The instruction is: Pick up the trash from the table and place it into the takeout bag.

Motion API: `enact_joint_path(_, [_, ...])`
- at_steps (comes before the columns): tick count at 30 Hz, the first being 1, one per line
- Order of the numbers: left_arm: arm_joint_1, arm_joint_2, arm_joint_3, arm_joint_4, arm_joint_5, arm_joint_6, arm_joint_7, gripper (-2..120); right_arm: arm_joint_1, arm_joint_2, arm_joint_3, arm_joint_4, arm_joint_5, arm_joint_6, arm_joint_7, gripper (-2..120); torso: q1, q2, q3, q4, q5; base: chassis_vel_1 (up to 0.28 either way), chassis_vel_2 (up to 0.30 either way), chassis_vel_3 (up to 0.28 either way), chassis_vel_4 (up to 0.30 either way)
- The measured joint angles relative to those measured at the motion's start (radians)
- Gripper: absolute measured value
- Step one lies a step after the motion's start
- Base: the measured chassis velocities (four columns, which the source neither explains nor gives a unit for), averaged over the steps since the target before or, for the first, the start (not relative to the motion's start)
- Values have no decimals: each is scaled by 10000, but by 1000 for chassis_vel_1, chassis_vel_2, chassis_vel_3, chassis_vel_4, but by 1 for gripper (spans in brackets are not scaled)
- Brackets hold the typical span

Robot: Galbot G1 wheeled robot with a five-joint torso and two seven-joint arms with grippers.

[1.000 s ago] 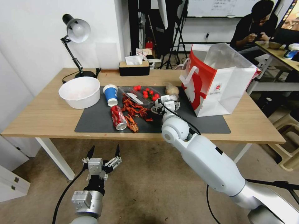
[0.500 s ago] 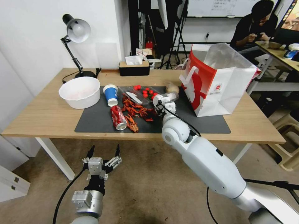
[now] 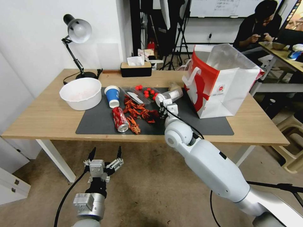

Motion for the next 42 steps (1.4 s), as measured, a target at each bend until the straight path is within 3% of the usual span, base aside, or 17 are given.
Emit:
enact_joint_path(8, [-2, -13, 20, 0, 53, -52, -28, 100, -105, -239, 133, 489, -328, 206, -459, 9, 0, 0, 0, 0, 0, 0, 0, 0, 0])
enact_joint_path(17, [28, -42, 22, -92, 103, -58, -58, 100, -368, -793, 450, 2125, 1119, -141, -320, 8, 0, 0, 0, -1, 0, 0, 0, 0, 0])
enact_joint_path(27, [79, -58, -17, -219, 112, -68, -84, 100, -324, -1198, 1009, 3149, 2174, -101, -686, 8, -1, 0, 0, -1, 0, 0, 0, 0, 0])
enact_joint_path(35, [126, -67, -38, -321, 127, -97, -116, 100, 476, -1561, 1802, 3662, 3159, 352, -1565, 7, -1, 0, 0, 1, -1, 0, 0, 0, 0])
enact_joint_path(42, [143, -68, -44, -395, 130, -103, -121, 100, 1729, -1886, 2622, 3669, 4020, 826, -1304, 7, 0, 0, 0, 1, 0, 0, 0, 0, 0])
